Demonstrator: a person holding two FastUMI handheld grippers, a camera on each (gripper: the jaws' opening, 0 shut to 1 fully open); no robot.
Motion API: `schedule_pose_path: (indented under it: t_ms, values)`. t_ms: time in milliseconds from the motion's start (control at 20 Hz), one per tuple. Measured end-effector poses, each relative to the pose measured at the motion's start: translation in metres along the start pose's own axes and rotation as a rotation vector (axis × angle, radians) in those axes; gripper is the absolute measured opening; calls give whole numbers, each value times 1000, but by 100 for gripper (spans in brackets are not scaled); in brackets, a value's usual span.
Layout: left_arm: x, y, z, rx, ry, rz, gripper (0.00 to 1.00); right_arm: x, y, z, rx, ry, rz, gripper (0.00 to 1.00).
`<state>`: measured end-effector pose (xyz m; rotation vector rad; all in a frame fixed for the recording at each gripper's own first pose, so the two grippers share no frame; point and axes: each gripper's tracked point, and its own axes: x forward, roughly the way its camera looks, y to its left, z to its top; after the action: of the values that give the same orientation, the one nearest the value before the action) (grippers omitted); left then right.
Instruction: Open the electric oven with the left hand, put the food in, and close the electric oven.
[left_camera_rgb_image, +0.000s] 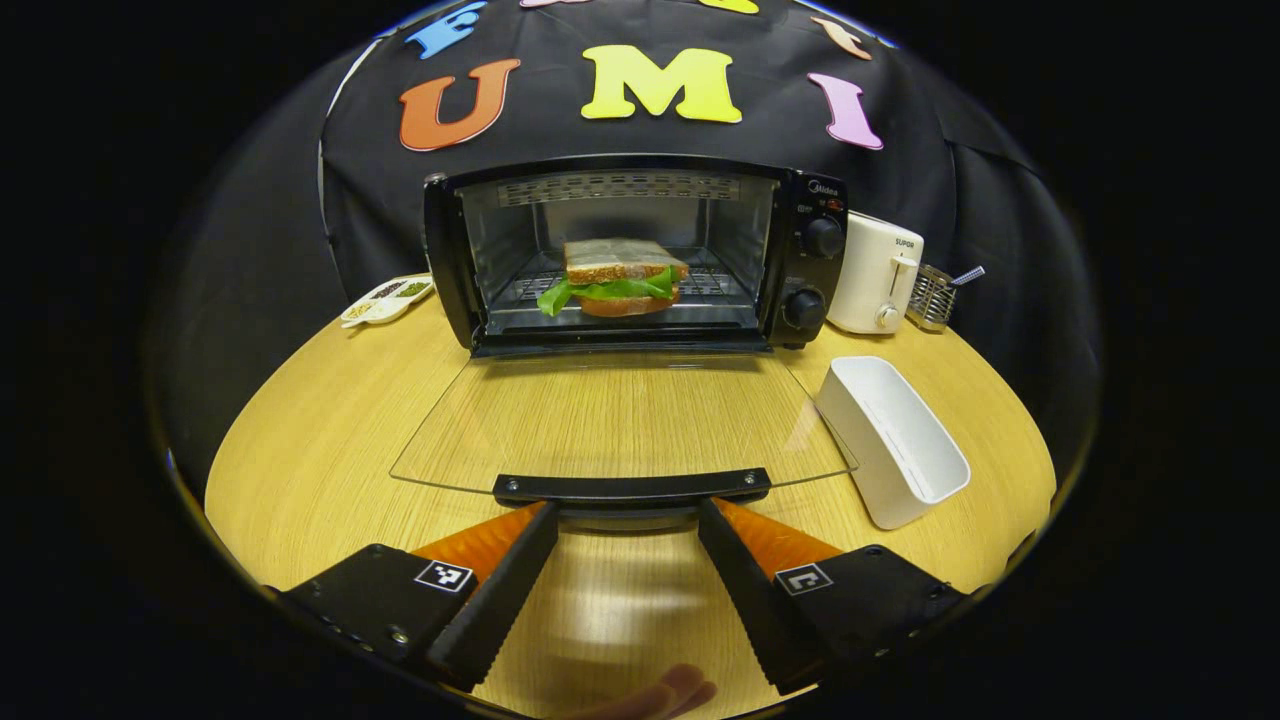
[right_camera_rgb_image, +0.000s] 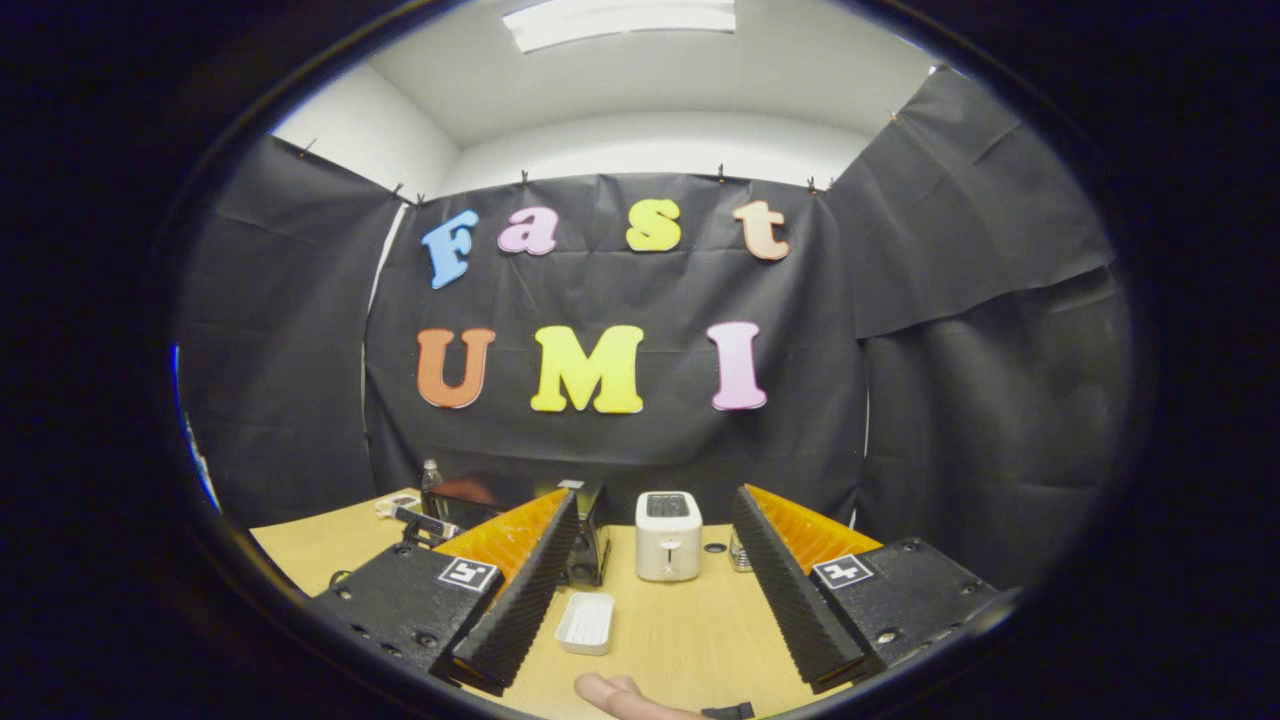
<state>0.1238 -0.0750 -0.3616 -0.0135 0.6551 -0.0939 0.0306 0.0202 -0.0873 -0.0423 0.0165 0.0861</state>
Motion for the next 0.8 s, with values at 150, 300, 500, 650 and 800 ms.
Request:
schedule_pose_path:
  t_ms: [150,300,500,650,800]
  values:
    - [-2,0,4,-3,-2,2,94,5,-4,-8,7,13,-4,99]
    - [-7,1,12,0,-21,2,94,8,-5,-14,12,27,-4,99]
    - [-15,1,29,-1,-65,3,94,11,-3,-17,21,28,5,99]
    - [-21,2,44,-16,-103,2,94,14,-4,-21,26,32,7,99]
    - [-25,3,64,-23,-150,3,95,13,-6,-23,33,37,7,99]
